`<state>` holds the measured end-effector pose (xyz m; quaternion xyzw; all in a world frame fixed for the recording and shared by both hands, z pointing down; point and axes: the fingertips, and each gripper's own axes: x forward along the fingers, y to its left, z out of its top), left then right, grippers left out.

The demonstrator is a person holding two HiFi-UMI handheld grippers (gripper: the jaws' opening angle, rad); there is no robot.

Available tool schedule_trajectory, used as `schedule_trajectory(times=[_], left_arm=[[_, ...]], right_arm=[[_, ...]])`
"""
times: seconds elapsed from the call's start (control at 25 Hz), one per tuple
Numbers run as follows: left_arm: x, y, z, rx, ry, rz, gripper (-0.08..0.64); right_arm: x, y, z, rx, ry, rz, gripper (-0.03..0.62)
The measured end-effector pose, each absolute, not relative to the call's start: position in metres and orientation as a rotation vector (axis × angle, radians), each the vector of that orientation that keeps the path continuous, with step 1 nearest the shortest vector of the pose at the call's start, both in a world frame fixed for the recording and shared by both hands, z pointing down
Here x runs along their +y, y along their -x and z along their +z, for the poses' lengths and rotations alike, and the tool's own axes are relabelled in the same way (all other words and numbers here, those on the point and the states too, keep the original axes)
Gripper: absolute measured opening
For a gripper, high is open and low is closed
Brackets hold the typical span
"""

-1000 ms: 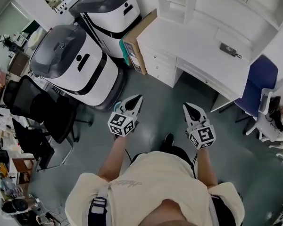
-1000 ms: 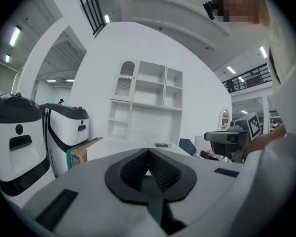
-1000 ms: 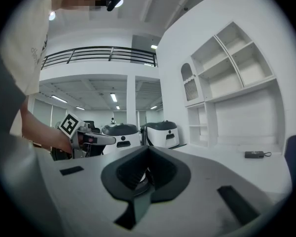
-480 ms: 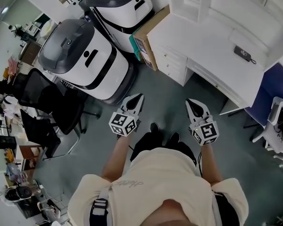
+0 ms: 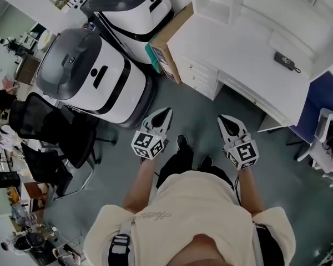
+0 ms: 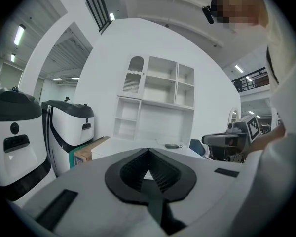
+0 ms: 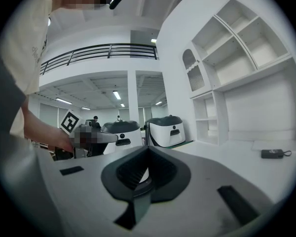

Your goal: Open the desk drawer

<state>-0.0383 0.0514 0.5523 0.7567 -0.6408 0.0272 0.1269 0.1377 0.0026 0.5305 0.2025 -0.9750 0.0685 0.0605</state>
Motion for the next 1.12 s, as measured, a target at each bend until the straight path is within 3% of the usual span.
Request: schedule_trajectory(times=[0.8,1.12], left_arm=[[-0.065,0.175,0.537,-1.691,-2.463,0.082,0.003],[-0.087,0.194,0.553,-1.617,-2.478,0.07,0.003]], right_arm=[[-0.09,0.003,0.499,-2.862,-0.851,0.08,0.002],[-0.099,0.018,0.507,-2.81,-0.924,0.121,0.002]])
